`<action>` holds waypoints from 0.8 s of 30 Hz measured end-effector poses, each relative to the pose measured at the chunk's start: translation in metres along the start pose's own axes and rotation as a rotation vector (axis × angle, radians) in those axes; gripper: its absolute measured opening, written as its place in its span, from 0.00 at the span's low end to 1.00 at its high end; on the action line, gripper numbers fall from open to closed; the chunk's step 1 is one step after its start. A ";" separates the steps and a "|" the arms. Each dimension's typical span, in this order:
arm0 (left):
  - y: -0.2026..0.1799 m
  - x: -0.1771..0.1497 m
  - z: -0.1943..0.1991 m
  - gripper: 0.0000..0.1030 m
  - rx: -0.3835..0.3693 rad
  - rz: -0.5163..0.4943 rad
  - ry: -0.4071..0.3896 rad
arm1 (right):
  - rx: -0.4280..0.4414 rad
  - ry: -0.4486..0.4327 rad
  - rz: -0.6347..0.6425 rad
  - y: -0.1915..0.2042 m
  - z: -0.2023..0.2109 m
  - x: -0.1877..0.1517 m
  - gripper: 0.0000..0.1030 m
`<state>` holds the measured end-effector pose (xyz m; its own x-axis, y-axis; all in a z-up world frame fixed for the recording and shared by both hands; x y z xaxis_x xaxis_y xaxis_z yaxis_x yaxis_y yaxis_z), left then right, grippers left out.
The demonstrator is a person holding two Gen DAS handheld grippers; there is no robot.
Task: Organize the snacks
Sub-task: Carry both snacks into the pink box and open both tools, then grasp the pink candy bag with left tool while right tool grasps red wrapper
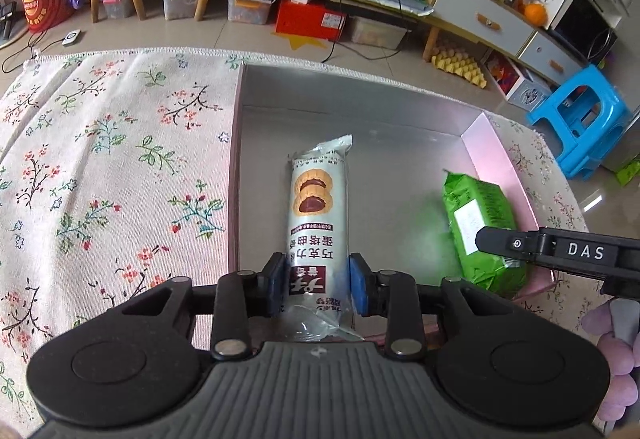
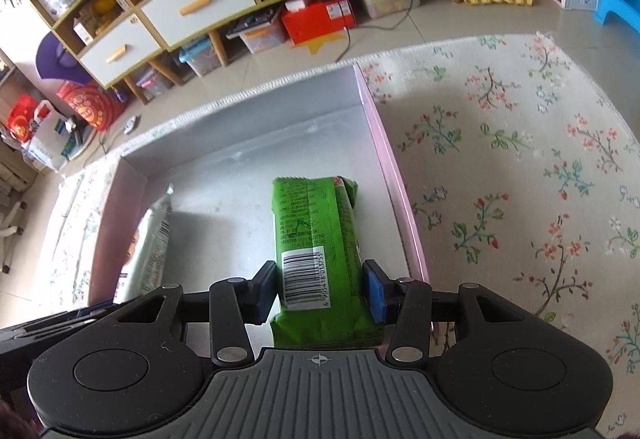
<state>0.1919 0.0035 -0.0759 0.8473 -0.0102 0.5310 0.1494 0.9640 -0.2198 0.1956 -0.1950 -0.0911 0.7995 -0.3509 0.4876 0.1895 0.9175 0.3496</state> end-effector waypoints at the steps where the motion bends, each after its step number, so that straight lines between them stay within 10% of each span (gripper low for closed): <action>1: 0.000 0.001 0.001 0.34 -0.005 0.003 -0.008 | 0.007 -0.014 -0.002 0.001 0.003 0.002 0.44; 5: -0.003 0.000 0.006 0.49 -0.018 -0.001 -0.024 | 0.041 -0.028 -0.017 0.002 0.013 0.006 0.64; 14: -0.007 -0.006 0.044 0.87 0.011 -0.003 -0.077 | 0.065 -0.007 0.015 -0.005 0.055 -0.005 0.75; 24: -0.005 -0.032 0.079 0.99 0.070 -0.033 -0.083 | 0.082 0.020 0.012 -0.016 0.105 -0.032 0.86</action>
<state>0.1233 0.0203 -0.0269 0.7967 -0.0231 0.6039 0.1383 0.9797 -0.1450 0.1076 -0.2184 -0.0286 0.8128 -0.3352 0.4764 0.1331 0.9031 0.4084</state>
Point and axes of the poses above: each gripper's, at about its wrist camera, not at the fingertips, and z roughly against the way its jaws point, y to its left, x to its top, the point moved 4 cm from there along -z, roughly the way its jaws point, and after that the axes turned 3 degrees about -z, right-handed, at the moved point
